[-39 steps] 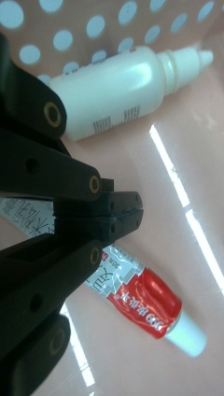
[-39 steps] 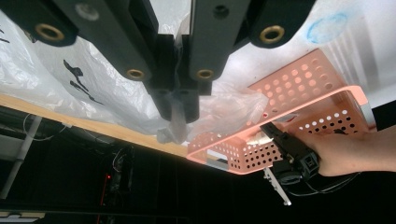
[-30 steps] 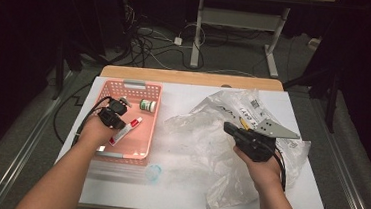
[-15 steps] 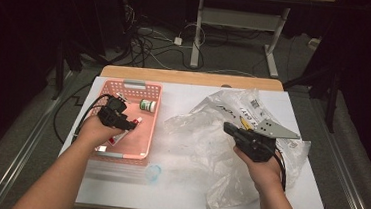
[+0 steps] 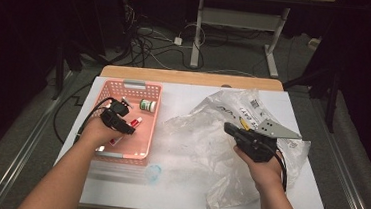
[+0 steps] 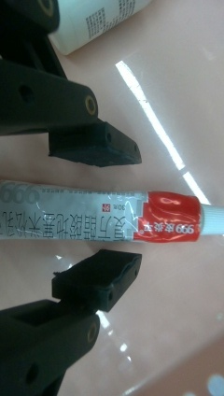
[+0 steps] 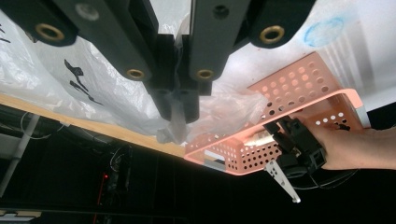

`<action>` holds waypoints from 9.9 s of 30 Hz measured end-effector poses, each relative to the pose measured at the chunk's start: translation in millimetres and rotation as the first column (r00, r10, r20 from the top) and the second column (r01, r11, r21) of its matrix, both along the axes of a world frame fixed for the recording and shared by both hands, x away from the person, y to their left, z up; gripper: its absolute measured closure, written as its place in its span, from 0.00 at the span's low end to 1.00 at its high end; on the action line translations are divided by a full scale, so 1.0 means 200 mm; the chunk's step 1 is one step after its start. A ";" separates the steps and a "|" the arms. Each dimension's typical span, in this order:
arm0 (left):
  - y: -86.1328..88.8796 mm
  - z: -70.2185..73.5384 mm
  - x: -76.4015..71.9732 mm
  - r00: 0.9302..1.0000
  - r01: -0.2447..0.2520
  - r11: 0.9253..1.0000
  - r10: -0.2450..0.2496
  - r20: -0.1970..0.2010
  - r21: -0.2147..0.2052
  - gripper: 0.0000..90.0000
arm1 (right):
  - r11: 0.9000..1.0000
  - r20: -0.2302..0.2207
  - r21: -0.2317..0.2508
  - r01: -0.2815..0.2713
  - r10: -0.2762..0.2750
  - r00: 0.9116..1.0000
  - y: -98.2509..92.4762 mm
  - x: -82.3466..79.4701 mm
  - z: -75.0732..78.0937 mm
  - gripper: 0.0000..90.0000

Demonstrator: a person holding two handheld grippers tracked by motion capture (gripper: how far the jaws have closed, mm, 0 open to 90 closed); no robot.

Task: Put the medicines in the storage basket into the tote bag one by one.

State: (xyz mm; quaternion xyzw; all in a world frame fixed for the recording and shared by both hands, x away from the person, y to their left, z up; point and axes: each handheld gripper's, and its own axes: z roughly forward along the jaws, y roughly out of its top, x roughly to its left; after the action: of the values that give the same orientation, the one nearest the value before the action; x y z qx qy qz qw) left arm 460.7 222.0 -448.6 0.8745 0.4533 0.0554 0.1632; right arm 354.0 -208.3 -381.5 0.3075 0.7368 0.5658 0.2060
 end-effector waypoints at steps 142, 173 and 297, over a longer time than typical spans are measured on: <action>-0.46 0.30 -0.74 0.840 0.388 0.821 -0.128 0.527 -0.420 0.73 | 1.000 0.034 -0.010 -0.019 0.019 0.999 0.00 -0.05 0.02 1.00; -0.80 0.21 -0.65 0.834 0.426 0.825 -0.200 0.514 -0.370 0.73 | 0.999 0.041 0.003 -0.035 0.035 0.999 0.03 -0.08 0.04 1.00; -0.45 0.17 -0.80 0.882 0.323 0.844 -0.104 0.460 -0.429 0.00 | 0.999 0.044 0.032 0.023 -0.024 0.999 -0.09 -0.07 0.04 1.00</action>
State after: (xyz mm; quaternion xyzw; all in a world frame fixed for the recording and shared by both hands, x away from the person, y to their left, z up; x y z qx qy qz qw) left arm 299.9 132.3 -414.0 0.8166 0.3036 0.1050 0.4795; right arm 340.4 -227.2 -372.9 0.3064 0.7195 0.5815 0.2242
